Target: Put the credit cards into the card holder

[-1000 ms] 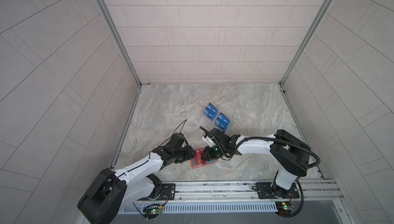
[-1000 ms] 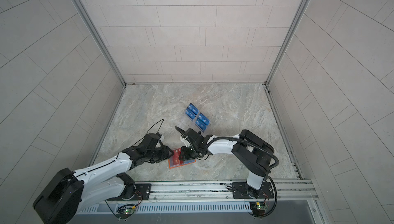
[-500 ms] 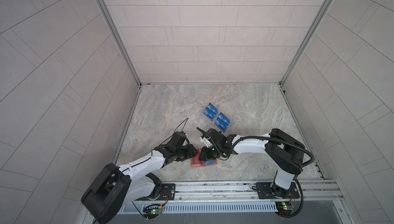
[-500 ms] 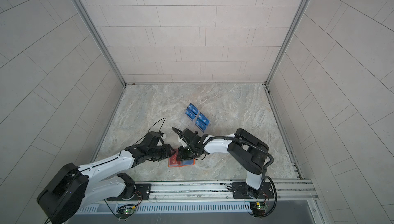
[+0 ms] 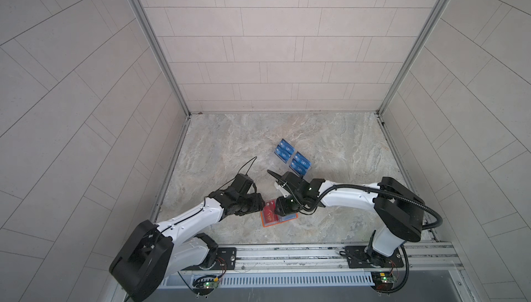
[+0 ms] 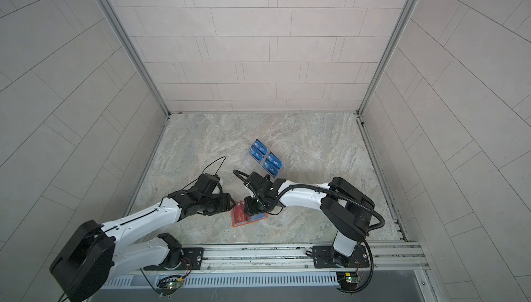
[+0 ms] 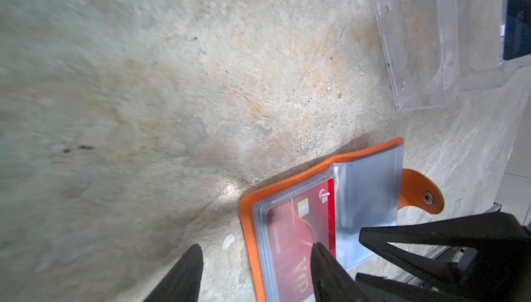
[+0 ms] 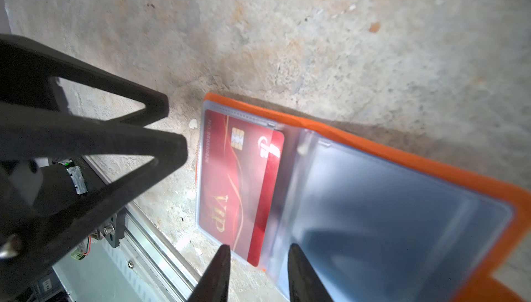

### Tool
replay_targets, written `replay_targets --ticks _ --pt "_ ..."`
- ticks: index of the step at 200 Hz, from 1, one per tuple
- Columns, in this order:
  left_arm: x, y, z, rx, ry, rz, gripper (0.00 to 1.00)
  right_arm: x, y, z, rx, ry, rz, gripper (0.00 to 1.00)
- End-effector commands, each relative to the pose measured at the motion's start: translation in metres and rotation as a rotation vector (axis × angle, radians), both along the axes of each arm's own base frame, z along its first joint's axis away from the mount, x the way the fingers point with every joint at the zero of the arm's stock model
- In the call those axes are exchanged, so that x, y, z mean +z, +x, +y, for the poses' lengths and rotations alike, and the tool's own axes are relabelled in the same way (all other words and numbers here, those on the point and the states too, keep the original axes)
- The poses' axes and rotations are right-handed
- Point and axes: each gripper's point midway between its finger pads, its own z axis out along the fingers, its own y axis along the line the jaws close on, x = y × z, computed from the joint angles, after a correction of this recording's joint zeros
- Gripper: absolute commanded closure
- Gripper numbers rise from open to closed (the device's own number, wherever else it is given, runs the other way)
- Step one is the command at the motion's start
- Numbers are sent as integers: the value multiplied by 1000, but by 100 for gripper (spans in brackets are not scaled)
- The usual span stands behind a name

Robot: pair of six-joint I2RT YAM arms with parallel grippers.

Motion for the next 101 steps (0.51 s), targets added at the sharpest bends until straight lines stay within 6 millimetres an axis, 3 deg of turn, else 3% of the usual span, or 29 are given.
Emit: replay_targets --ticks 1,27,62,101 --pt "12 -1 8 -19 50 -15 36 5 1 -8 5 -28 -22 63" --pt "21 -8 -6 -45 11 -6 36 12 7 -15 21 -33 -44 67" --pt "29 -18 -48 -62 -108 -1 39 9 22 -36 34 -98 -74 78" --pt "28 -22 -79 -75 -143 -7 40 -6 28 -58 22 -163 -85 80"
